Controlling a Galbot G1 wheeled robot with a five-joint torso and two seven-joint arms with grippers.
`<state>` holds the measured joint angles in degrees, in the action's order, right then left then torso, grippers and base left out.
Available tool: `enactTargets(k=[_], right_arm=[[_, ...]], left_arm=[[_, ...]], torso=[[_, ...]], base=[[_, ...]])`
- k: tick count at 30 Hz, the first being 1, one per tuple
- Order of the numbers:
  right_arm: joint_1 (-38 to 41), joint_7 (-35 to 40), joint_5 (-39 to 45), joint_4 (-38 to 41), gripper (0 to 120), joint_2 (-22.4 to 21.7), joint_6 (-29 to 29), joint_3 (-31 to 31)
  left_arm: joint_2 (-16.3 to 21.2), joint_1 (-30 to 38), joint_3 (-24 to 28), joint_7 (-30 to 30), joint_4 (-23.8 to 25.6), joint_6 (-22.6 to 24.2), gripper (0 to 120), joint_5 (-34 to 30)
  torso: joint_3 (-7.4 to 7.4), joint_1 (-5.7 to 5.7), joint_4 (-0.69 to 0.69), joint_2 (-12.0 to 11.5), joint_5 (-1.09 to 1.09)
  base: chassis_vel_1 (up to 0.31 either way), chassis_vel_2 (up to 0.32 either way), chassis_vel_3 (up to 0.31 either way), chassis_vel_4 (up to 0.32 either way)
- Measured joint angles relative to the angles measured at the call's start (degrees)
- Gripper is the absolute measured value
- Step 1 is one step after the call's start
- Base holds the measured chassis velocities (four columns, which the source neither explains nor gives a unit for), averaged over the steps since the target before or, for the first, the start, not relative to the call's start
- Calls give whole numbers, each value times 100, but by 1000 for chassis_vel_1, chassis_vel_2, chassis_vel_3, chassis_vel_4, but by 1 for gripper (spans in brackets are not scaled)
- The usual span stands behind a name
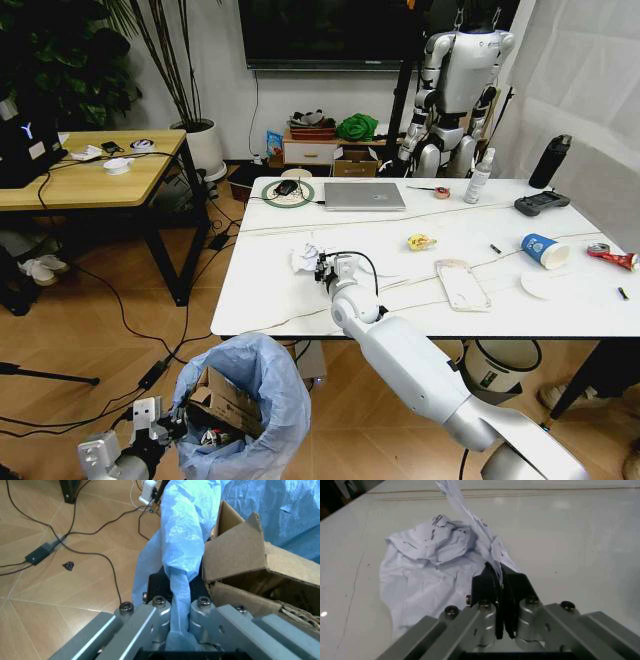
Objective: Pick up the trash bin and place the trash from the table into it.
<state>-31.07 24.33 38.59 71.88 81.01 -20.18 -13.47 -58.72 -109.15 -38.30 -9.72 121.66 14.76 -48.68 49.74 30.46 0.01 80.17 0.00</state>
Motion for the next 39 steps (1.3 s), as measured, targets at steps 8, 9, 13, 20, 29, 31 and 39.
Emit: enactTargets(k=[8, 9, 13, 20, 29, 31, 39], right_arm=[[-522, -979, 297, 1542, 0, -671, 1194, -179], [-639, -1080, 289, 1858, 0, -794, 1416, -284], [-951, -1227, 412, 2864, 0, -1182, 1854, -756], [-1135, -1531, 618, 3625, 0, -1620, 2383, -2013], [-1114, -1661, -238, 3526, 0, -2066, 2387, -2900], [-1177, -1464, -464, 3467, 0, -2126, 2362, -2938], [-1247, -1166, -619, 3500, 22, -2228, 2347, -2859]], left_arm=[[22, 20, -13, 28, -8, -4, 0, -63], [22, 22, -13, 37, -13, -6, 0, -67], [41, 32, -7, 45, -24, -8, 0, -86], [92, 120, 20, 11, -28, -4, 0, -134], [116, 79, -36, -46, 106, 16, 0, -170], [108, 54, -47, -49, 130, 16, 0, -171], [99, 40, -47, -50, 113, 17, 0, -155]], torso=[[0, 0, -1, 0, 2], [0, 0, -1, 0, 1], [-1, 0, 0, 0, 1], [-1, 0, 0, 0, 0], [0, 0, 0, 0, 0], [0, 0, 0, 0, 1], [0, 0, 0, 0, 0]], base=[[0, 0, 0, 0], [0, 0, 0, 0], [0, 0, 0, 0], [0, 0, 0, 0], [0, 0, 0, 0], [0, 0, 0, 0], [0, 0, 0, 0]])
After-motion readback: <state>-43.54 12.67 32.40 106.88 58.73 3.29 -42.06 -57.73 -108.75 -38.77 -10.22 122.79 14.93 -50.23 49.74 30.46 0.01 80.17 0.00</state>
